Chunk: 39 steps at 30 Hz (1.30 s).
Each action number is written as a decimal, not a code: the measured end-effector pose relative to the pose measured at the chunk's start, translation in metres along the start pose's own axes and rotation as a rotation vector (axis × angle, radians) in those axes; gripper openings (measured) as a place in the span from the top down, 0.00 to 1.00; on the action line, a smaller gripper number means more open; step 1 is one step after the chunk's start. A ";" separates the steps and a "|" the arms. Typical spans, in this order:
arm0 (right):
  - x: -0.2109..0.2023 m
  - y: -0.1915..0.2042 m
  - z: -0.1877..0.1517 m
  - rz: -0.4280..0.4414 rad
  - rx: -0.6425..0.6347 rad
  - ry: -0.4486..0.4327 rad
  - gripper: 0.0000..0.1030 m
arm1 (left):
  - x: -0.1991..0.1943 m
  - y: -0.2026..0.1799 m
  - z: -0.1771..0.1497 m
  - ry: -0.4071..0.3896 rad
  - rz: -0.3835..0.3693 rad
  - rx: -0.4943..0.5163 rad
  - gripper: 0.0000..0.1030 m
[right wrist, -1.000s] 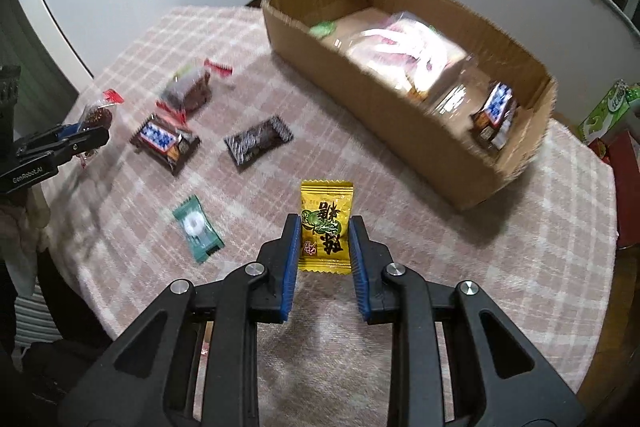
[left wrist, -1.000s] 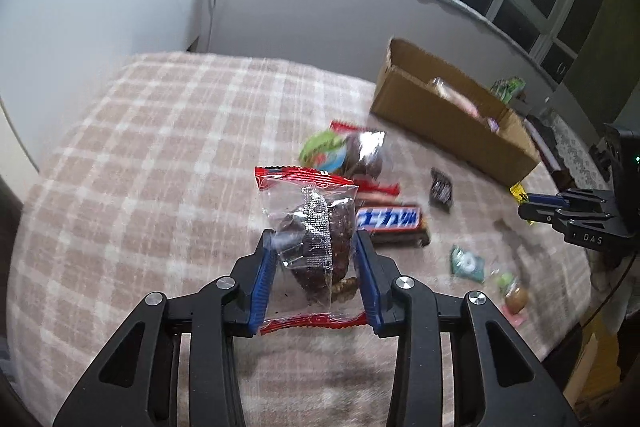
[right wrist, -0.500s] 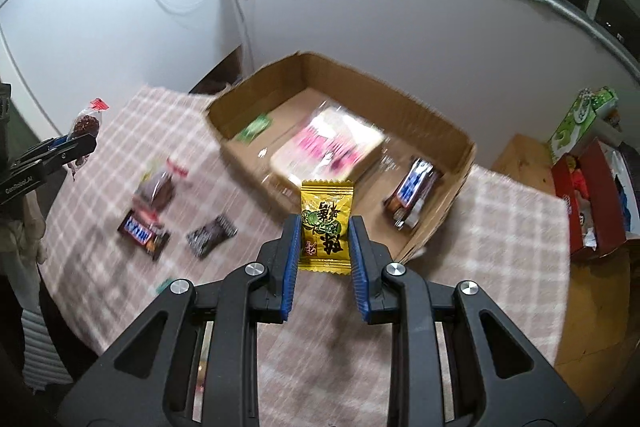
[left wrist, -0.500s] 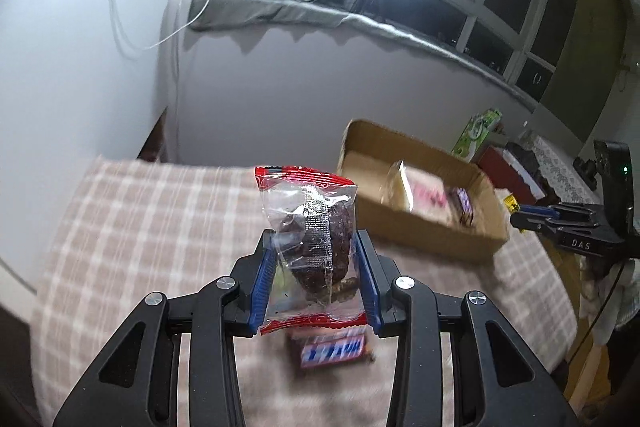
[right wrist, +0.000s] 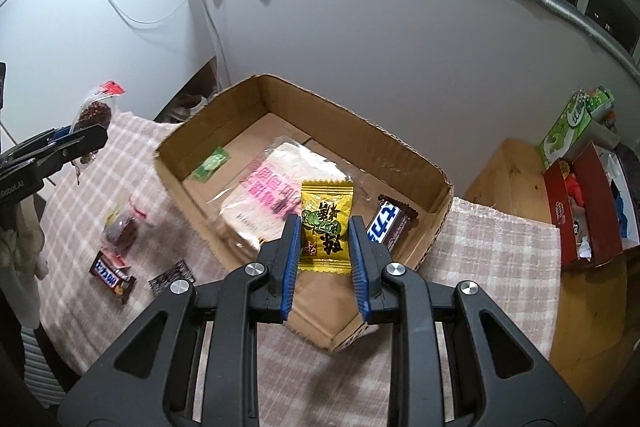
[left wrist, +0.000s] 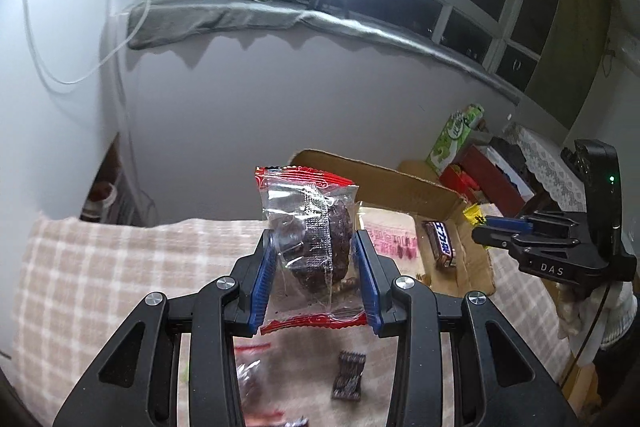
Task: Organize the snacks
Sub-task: 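Carry the pastry and yellow candy into the box and release both, then move both grippers back over the remaining snacks on the table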
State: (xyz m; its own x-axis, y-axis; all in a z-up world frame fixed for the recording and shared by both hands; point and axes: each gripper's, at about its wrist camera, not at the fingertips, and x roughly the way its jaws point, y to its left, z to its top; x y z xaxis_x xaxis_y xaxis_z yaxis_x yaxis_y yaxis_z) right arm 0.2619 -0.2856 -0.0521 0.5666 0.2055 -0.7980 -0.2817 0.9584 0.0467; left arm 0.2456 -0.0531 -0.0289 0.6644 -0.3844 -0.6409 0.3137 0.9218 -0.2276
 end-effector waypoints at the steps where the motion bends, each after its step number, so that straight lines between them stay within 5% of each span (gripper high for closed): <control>1: 0.005 -0.003 0.001 -0.002 0.006 0.005 0.76 | 0.004 -0.002 0.001 0.006 0.001 0.004 0.64; 15: 0.031 -0.019 0.003 -0.006 0.027 0.034 0.76 | 0.048 -0.015 0.007 0.066 -0.010 -0.010 0.64; 18: 0.030 -0.018 0.003 -0.005 0.014 0.028 0.76 | 0.053 -0.018 0.009 0.084 -0.001 -0.008 0.56; 19: 0.029 -0.017 0.003 -0.004 0.010 0.025 0.73 | 0.056 -0.020 0.009 0.094 0.001 -0.006 0.46; 22: 0.025 -0.015 0.001 -0.019 0.004 0.007 0.36 | 0.054 -0.021 0.009 0.086 0.011 -0.005 0.43; 39: -0.027 0.016 -0.027 0.019 -0.032 -0.043 0.34 | -0.022 0.003 -0.006 0.006 0.013 -0.039 0.43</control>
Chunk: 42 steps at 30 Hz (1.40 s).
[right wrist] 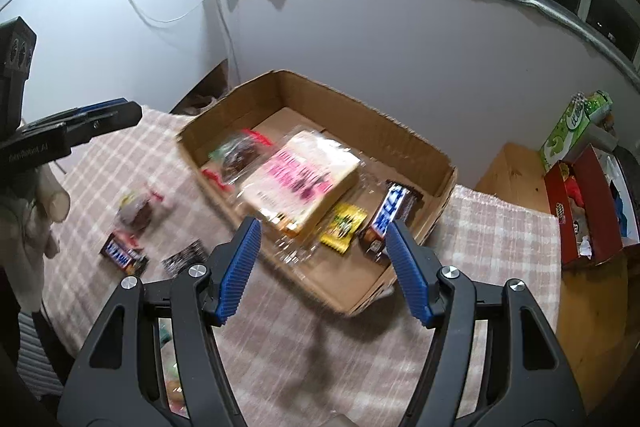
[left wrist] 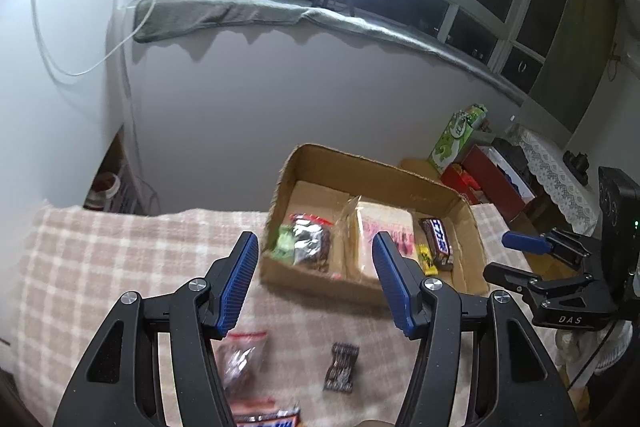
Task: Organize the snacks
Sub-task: 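Move both grippers back over the remaining snacks on the table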
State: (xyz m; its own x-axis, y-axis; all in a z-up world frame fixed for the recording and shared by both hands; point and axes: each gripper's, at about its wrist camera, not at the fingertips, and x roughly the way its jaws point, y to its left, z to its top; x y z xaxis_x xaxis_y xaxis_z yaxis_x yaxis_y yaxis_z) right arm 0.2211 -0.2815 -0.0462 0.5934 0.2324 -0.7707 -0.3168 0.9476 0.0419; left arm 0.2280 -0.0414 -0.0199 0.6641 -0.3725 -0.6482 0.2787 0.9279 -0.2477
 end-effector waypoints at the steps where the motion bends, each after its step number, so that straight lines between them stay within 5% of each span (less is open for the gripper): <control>1: -0.004 0.004 -0.004 0.002 -0.004 -0.001 0.34 | -0.004 0.002 -0.002 -0.003 -0.001 -0.006 0.43; 17: -0.027 0.063 -0.083 0.099 -0.040 0.024 0.34 | -0.060 0.037 -0.082 -0.011 -0.027 -0.103 0.43; 25: -0.012 0.099 -0.137 0.079 -0.073 0.075 0.34 | -0.061 0.026 -0.133 0.033 -0.049 -0.118 0.43; 42: 0.009 0.121 -0.155 0.112 -0.085 0.128 0.38 | -0.024 -0.011 -0.160 0.162 -0.092 -0.029 0.43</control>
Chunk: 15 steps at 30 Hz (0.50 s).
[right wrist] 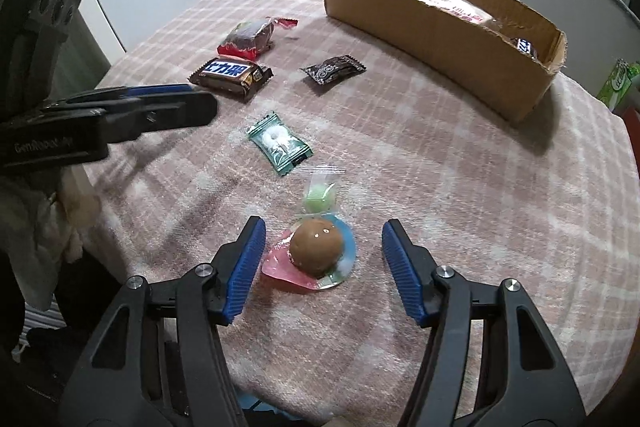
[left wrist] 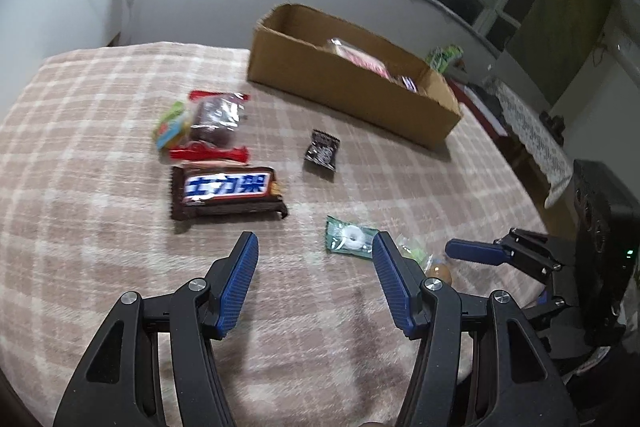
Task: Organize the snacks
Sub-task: 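Move both grippers back over the remaining snacks on the table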
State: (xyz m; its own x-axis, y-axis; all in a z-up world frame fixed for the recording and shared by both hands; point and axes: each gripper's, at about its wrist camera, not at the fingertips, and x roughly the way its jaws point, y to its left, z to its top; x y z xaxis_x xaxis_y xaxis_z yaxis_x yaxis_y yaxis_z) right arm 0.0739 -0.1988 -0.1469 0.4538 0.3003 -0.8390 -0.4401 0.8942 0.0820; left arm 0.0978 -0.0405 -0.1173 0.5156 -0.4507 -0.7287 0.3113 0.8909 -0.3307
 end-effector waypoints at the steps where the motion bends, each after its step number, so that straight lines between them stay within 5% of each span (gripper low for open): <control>1: 0.002 0.000 -0.001 -0.007 -0.004 0.004 0.38 | 0.003 -0.002 -0.001 0.009 -0.001 0.008 0.43; 15: 0.006 -0.005 -0.001 -0.047 -0.060 0.007 0.49 | 0.035 -0.036 -0.003 0.066 0.082 0.213 0.43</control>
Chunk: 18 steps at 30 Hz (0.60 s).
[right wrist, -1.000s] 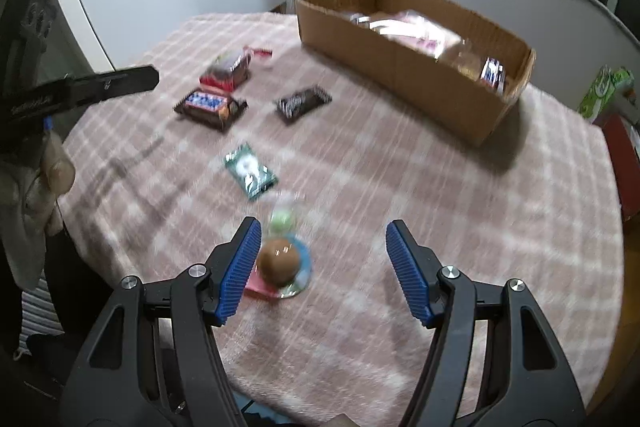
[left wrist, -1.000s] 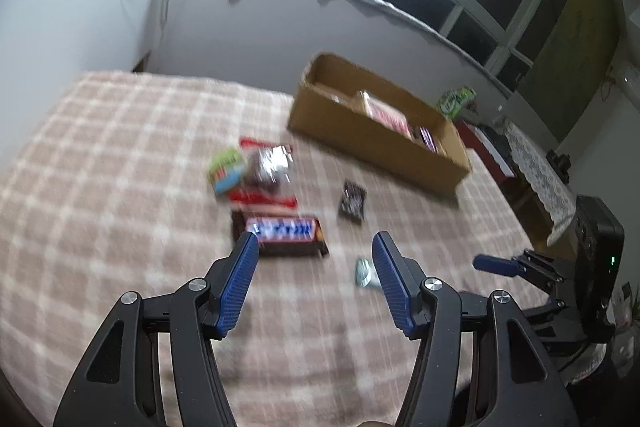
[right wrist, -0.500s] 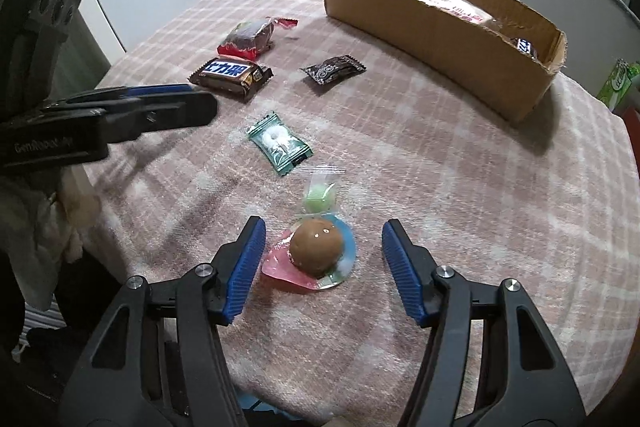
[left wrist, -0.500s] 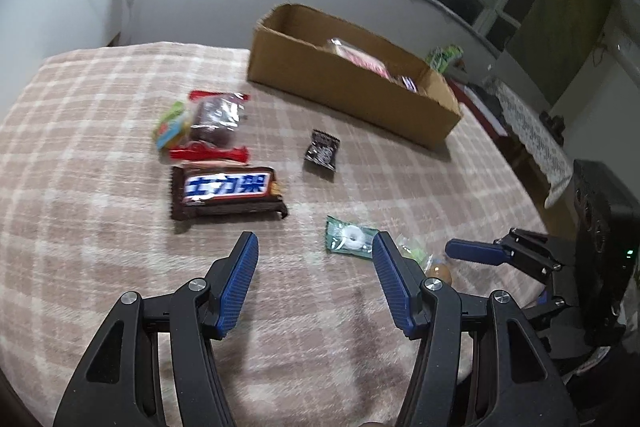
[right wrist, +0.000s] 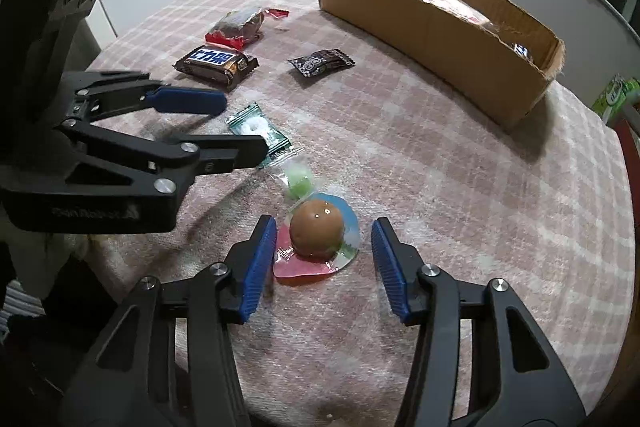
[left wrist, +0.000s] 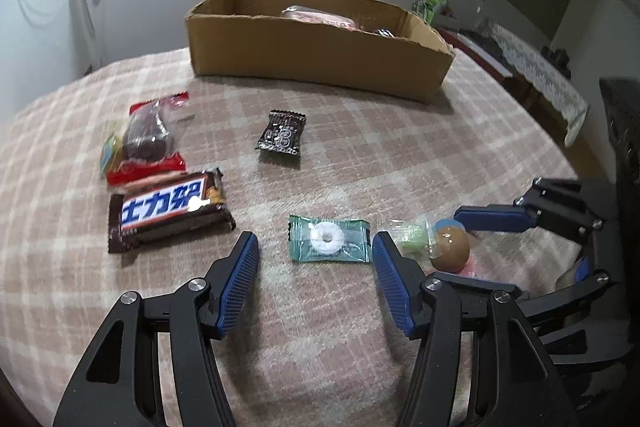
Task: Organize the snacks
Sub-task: 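Move both grippers back over the remaining snacks on the table, then grasp the green mint candy with the left gripper while the right grasps the chocolate ball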
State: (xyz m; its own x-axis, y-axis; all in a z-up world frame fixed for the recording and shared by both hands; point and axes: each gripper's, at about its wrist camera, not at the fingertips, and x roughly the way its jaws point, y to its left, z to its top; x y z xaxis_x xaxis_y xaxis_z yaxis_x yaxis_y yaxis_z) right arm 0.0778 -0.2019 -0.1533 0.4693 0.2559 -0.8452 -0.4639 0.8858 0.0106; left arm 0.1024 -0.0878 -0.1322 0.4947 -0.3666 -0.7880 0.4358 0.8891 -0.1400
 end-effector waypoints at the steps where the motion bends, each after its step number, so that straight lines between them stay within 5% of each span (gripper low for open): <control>1: 0.000 0.001 0.000 -0.001 -0.009 0.000 0.49 | 0.001 -0.001 0.000 0.002 0.004 0.009 0.43; 12: 0.008 -0.005 0.005 0.008 -0.034 -0.010 0.57 | 0.011 -0.013 0.005 0.005 0.044 0.108 0.43; 18: 0.005 -0.010 0.003 0.011 -0.019 -0.010 0.60 | 0.009 -0.012 0.003 -0.010 0.062 0.108 0.52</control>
State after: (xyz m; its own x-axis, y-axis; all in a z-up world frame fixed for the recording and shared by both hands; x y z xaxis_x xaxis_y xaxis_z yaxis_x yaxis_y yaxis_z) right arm 0.0869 -0.2083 -0.1564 0.4715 0.2698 -0.8396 -0.4835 0.8753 0.0097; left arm 0.1040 -0.1028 -0.1360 0.5307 -0.3154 -0.7867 0.4824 0.8756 -0.0256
